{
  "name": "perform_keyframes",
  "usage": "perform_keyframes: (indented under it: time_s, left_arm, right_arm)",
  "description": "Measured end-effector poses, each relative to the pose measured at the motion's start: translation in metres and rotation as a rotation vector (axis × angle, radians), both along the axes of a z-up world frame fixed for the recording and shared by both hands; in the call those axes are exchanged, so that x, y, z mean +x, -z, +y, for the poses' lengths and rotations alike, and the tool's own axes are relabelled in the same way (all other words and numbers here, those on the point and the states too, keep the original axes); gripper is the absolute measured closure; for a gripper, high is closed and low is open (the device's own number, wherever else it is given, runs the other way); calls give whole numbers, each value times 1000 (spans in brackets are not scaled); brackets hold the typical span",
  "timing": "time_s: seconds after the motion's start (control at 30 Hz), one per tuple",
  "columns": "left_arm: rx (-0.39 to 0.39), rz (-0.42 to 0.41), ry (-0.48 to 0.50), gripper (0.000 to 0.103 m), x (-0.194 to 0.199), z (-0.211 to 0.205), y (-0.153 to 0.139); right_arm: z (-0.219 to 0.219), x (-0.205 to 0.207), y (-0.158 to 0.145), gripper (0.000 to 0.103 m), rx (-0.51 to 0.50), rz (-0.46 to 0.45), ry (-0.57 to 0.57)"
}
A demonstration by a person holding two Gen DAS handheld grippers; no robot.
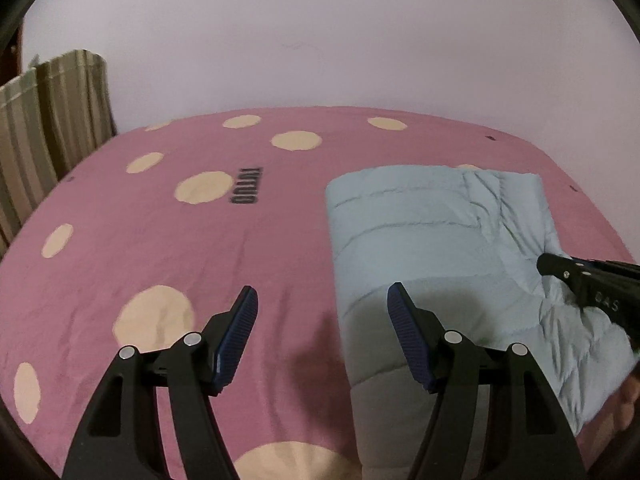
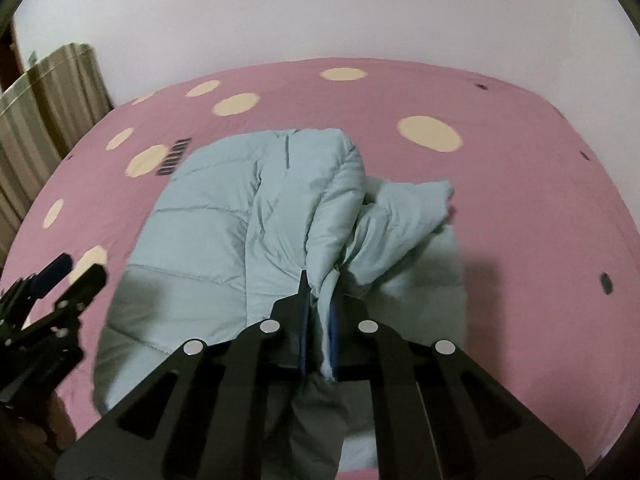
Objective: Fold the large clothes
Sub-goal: 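Grasp the folded jacket edge with the right tool and tuck it in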
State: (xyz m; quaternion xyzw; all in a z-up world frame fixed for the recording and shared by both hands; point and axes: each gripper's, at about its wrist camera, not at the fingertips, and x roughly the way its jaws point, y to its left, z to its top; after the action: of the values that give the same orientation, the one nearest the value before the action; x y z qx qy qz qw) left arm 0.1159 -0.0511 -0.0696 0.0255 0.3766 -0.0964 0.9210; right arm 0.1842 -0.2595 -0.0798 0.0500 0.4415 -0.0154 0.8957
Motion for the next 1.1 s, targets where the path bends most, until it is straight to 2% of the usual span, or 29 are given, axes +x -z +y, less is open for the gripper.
perform_keyframes:
  time_s: [0.23,0.3,0.5,0.7,1.1]
  left_arm:
    - [36,49,91,36,7,-42,22]
    - [42,84,106,36,10,-51,32]
    - [90,127,108,36,19,-66,57]
    - [112,143,112,36,24,-69,73]
    - [148,121,107,36,23,-73,71]
  right_arm:
    - [-47,8,35,94,34,65,51]
    - [-54,12,47,92,43,83,54]
    - [-65,22,80,90,63,132,41]
    - [-68,24,88,90,78,134,40]
    - [-59,18,81,90,42,91,67]
